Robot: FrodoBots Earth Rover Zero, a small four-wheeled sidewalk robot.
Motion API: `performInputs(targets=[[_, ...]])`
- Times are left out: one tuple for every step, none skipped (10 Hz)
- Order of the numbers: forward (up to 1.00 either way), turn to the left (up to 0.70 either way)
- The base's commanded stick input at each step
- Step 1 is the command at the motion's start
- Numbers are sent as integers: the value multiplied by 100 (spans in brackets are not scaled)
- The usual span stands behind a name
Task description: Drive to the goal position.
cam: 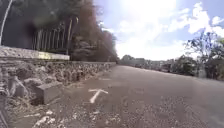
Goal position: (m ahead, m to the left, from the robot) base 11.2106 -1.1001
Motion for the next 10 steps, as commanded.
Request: performInputs(targets=[[50, 0], [50, 0], [50, 0], [50, 0], [50, 0], [50, 0], [50, 0], [50, 0], [50, 0], [50, 0]])
